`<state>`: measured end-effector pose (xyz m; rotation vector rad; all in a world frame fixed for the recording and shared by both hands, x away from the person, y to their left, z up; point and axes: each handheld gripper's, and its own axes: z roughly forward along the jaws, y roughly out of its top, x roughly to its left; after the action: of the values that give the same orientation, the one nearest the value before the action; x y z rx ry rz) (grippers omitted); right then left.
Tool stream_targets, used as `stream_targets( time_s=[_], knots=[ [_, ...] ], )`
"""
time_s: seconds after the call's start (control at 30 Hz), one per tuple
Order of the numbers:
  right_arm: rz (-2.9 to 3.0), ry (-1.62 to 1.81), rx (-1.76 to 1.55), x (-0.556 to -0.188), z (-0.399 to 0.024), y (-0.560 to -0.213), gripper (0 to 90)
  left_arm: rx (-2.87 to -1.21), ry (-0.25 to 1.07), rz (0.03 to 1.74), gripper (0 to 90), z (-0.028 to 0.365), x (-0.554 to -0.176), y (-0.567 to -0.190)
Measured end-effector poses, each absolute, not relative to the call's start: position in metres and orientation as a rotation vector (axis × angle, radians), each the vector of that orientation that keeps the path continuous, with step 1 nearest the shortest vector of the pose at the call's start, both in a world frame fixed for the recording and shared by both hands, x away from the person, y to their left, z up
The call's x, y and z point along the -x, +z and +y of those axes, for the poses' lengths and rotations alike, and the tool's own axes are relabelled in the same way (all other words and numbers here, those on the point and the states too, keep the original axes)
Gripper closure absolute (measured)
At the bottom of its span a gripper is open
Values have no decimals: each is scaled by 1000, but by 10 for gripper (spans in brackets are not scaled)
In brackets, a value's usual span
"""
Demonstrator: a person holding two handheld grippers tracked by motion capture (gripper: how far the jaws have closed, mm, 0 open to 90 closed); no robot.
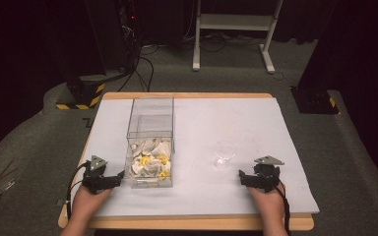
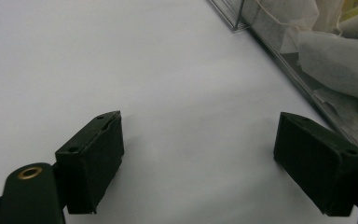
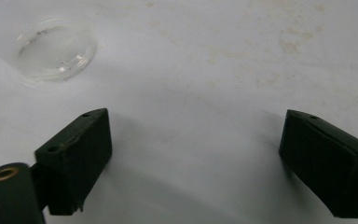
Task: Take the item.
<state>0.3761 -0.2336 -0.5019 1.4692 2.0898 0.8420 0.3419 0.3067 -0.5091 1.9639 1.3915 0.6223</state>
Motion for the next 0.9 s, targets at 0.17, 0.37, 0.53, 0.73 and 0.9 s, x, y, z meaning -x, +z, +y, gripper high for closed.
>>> stream_targets(
  time_s=[0.17,0.37,0.53,0.73,0.9],
  knots=[
    [2082,884,-1445,-371,-234,-496,122,-1968,626,1390,160,307,-341,-509],
    [2091,917,-1378,-361,-228,-489,136,-1965,625,1391,161,306,-341,-509],
    [2100,930,-1381,-360,-224,-489,136,-1965,625,1391,161,306,-341,-509],
    [2115,953,-1349,-358,-214,-489,142,-1967,627,1389,161,306,-342,-509],
    [2137,970,-1327,-357,-206,-489,150,-1965,625,1391,161,306,-341,-509]
  ],
)
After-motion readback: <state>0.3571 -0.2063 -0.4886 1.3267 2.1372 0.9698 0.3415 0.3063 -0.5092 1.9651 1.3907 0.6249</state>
